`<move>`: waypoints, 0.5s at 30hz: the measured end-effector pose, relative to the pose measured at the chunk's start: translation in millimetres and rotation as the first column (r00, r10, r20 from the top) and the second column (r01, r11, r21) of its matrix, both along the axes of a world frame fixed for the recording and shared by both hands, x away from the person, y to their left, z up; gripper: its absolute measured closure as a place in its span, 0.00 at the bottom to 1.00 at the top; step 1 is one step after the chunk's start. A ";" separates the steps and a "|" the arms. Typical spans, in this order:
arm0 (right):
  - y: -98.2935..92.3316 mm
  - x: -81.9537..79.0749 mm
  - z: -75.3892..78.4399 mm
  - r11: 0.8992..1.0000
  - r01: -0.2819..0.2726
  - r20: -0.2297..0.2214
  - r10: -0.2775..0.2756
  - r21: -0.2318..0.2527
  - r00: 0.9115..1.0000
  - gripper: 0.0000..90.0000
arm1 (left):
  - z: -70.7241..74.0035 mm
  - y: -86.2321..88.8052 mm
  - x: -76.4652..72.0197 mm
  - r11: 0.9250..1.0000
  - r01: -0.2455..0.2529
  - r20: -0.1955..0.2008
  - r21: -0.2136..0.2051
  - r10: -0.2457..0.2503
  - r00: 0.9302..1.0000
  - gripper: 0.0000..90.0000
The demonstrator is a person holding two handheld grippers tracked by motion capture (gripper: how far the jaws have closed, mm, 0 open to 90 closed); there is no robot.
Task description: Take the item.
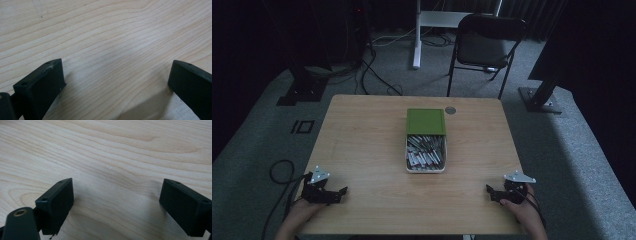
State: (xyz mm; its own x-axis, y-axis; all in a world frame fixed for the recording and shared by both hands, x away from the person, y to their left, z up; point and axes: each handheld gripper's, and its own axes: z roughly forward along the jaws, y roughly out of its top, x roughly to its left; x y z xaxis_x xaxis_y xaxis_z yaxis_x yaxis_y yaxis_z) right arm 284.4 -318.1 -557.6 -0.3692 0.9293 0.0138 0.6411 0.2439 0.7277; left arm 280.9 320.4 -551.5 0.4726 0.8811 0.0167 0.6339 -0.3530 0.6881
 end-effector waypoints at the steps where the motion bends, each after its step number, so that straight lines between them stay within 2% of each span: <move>1: 0.0 0.0 0.0 1.000 0.000 0.000 0.000 0.000 1.000 0.14 | 0.0 0.2 0.0 1.000 0.001 0.000 0.000 -0.001 1.000 0.02; 15: 2.0 -0.2 -0.1 1.000 0.028 0.001 -0.028 -0.002 1.000 0.14 | -0.1 0.3 -0.1 1.000 0.003 0.000 0.000 -0.003 1.000 0.02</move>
